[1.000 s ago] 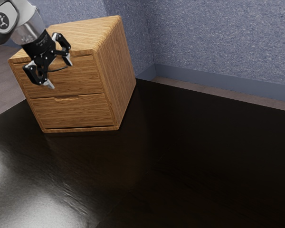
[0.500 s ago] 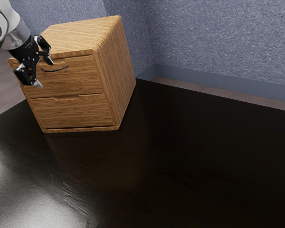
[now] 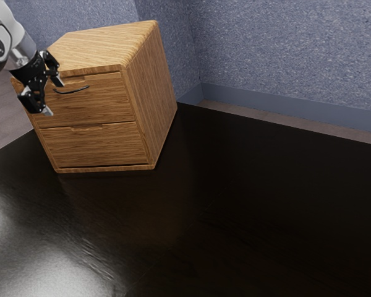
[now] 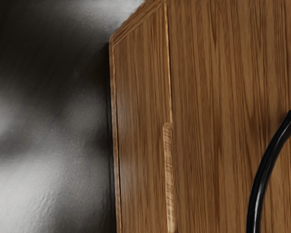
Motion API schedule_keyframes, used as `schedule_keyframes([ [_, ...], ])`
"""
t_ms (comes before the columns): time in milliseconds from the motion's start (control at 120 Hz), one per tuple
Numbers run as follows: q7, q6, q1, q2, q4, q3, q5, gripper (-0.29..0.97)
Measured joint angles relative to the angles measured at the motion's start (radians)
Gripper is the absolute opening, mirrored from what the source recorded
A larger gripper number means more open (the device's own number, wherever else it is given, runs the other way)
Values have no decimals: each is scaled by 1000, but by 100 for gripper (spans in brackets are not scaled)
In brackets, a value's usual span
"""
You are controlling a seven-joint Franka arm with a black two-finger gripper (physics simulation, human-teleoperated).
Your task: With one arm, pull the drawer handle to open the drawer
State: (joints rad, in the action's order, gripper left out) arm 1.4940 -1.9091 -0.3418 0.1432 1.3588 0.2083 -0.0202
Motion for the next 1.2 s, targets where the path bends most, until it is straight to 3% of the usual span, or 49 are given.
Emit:
schedule_keyframes([
  [617, 23, -80, 4, 42, 2, -6, -21, 67],
  [1200, 34, -52, 3, 29, 16, -2, -23, 39],
])
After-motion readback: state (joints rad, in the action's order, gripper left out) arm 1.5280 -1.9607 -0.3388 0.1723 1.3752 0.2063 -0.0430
